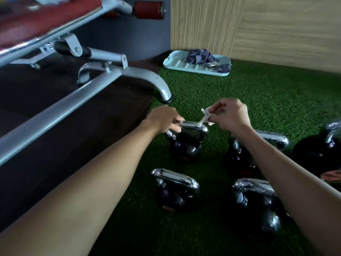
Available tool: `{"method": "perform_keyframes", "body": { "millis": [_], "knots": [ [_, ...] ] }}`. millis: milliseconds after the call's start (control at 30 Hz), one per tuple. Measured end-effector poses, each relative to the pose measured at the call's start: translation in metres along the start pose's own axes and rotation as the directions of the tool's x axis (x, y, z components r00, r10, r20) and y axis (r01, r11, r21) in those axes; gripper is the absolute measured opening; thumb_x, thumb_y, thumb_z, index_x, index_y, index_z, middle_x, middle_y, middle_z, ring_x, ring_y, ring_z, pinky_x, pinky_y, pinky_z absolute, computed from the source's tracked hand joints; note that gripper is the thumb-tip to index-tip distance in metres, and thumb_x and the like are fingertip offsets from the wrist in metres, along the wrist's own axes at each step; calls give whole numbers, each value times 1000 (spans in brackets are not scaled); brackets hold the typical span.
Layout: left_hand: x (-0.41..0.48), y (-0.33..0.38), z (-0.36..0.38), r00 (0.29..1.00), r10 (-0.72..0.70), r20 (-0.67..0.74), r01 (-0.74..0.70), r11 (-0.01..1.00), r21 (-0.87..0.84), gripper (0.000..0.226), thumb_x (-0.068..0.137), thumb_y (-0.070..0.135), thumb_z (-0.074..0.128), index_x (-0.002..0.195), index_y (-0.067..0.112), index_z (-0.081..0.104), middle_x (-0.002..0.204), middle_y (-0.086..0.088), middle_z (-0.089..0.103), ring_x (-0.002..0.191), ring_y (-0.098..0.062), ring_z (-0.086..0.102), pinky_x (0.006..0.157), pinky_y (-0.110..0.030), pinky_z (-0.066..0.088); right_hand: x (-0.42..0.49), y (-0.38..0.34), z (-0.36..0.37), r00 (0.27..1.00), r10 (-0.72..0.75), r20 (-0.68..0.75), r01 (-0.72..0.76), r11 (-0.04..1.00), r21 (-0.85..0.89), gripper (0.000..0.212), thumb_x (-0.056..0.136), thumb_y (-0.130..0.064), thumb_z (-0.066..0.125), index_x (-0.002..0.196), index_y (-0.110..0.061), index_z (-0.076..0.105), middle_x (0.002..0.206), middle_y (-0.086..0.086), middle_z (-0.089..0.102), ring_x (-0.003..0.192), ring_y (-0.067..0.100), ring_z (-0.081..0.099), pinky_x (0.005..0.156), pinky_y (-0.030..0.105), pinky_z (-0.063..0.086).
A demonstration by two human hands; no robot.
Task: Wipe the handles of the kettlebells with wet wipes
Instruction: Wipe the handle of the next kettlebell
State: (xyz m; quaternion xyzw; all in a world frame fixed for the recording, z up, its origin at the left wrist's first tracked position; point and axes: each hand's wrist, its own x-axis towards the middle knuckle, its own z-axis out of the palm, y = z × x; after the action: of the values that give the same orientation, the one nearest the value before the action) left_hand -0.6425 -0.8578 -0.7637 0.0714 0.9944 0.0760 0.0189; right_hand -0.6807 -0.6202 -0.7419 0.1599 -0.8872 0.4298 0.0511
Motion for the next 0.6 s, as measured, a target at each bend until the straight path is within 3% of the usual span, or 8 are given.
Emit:
{"method": "perform_keyframes", "body": {
  "millis": [133, 200, 267, 300, 333, 400, 467, 600],
  "knots": [
    [33, 33, 0, 999, -19, 27, 18, 999, 34, 16, 92, 43, 71, 100, 30, 73, 90, 4, 72, 94, -22, 69, 79, -34, 50, -3, 16, -4, 996, 67, -59, -61, 993, 104, 33, 69, -8, 90, 94, -23, 74, 83, -10, 77, 72, -2, 71, 53, 13, 49],
    [43, 42, 0, 994, -49, 99, 48, 999, 6, 14, 90, 39, 71, 79, 32, 67, 79, 7, 68, 93, -24, 68, 71, -31, 44, -6, 24, -6, 994, 105, -38, -97, 982, 161, 42, 69, -10, 91, 104, -25, 74, 84, -10, 77, 74, 0, 72, 58, 18, 51],
    [45, 44, -4, 994, -64, 94, 75, 989, -124, 10, 90, 37, 72, 81, 36, 70, 88, 14, 71, 96, -21, 68, 72, -31, 47, -8, 29, -5, 992, 126, -18, -118, 965, 233, 41, 68, -11, 92, 104, -25, 78, 87, -9, 78, 81, 6, 75, 65, 26, 57],
    [41, 45, -6, 996, -87, 28, 92, 949, -303, 8, 90, 41, 74, 97, 41, 75, 107, 17, 73, 103, -15, 67, 80, -28, 51, -8, 29, -5, 991, 129, -21, -119, 955, 272, 37, 67, -11, 93, 99, -25, 80, 87, -9, 79, 83, 7, 75, 70, 30, 61],
    [34, 48, -8, 988, -149, -40, 110, 860, -498, 26, 87, 50, 74, 113, 43, 74, 122, 19, 70, 107, -8, 64, 87, -25, 50, -10, 28, -4, 991, 133, -27, -118, 943, 313, 34, 67, -11, 93, 95, -25, 81, 87, -9, 79, 83, 8, 75, 75, 33, 63],
    [22, 51, -7, 976, -216, -30, 121, 652, -748, 47, 80, 71, 68, 118, 44, 73, 124, 17, 69, 102, -5, 58, 93, -29, 44, -12, 22, -3, 989, 138, -45, -112, 923, 367, 30, 68, -13, 92, 92, -27, 81, 87, -10, 79, 83, 6, 74, 77, 29, 62],
    [14, 56, 2, 990, -139, 20, 94, 557, -825, 54, 75, 77, 69, 116, 42, 75, 109, 8, 77, 87, -9, 59, 86, -33, 45, -14, 16, -2, 992, 114, -60, -87, 939, 334, 28, 68, -20, 92, 93, -30, 81, 88, -14, 77, 83, -1, 70, 71, 16, 54],
    [7, 54, 17, 995, -85, -56, -13, 440, -898, 48, 80, 58, 75, 118, 29, 77, 103, 3, 79, 73, -12, 52, 67, -30, 41, -14, 9, 1, 999, 27, -43, -14, 960, 280, 23, 68, -22, 92, 86, -30, 80, 79, -17, 76, 74, -8, 69, 63, 7, 48]
  ]
}}
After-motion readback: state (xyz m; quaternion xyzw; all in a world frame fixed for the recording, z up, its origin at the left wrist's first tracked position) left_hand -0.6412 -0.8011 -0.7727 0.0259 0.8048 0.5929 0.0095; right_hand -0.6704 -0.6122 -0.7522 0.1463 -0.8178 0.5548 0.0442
